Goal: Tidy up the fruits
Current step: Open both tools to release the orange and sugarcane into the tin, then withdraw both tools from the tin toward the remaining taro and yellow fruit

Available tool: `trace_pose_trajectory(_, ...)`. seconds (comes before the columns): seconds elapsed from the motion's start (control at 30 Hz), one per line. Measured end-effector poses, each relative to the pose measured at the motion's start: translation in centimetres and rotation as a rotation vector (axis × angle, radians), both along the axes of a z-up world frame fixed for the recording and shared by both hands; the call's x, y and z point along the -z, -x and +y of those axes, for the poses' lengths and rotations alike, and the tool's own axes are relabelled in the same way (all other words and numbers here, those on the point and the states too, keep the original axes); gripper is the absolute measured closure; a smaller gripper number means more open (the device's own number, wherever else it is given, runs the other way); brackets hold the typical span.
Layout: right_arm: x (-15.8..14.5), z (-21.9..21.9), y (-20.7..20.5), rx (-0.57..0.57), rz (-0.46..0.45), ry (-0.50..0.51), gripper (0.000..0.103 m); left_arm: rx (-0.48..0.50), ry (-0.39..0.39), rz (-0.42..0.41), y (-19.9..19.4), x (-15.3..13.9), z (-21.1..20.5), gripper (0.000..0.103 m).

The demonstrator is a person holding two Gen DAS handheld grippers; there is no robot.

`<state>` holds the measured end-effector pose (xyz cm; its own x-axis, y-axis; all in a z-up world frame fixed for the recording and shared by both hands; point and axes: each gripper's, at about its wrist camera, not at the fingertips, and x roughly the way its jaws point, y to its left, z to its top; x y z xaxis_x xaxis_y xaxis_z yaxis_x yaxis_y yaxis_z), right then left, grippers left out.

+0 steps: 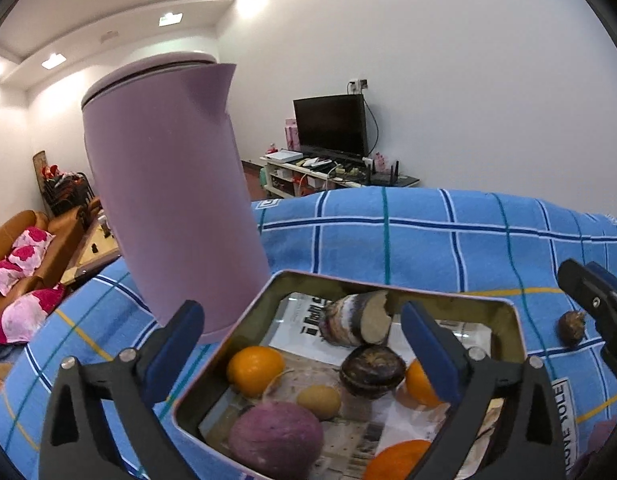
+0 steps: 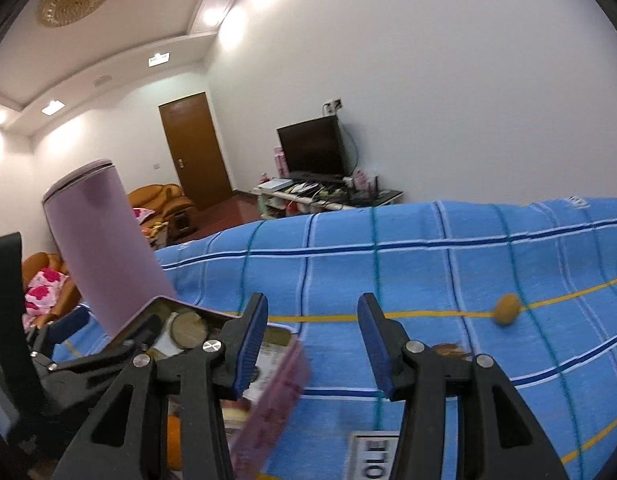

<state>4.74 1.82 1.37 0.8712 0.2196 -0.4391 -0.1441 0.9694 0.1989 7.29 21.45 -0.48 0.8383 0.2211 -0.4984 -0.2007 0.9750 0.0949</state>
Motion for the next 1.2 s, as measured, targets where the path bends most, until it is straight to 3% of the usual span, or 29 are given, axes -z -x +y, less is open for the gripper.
trace_pose_trajectory(0.33,0.0,-1.2,1.6,0.047,-0.073,0.088,0.054,-0.032,0.016,-0.045,1.5,0.4,-1.6,0.001)
trace_pose_trajectory(0.87,0.0,-5.9,3.5,0.064,-0.045,0.142,0.054,-0.052,-0.015,-0.079,3.2,-0.1,-3.4,0.001)
trace_pose_trajectory(1.2,-0.1,-9.9,4.0,0.098,-0.038,0.186,0.054,0.039,-0.051,-0.105,5.0,-0.4,-6.8,0.001)
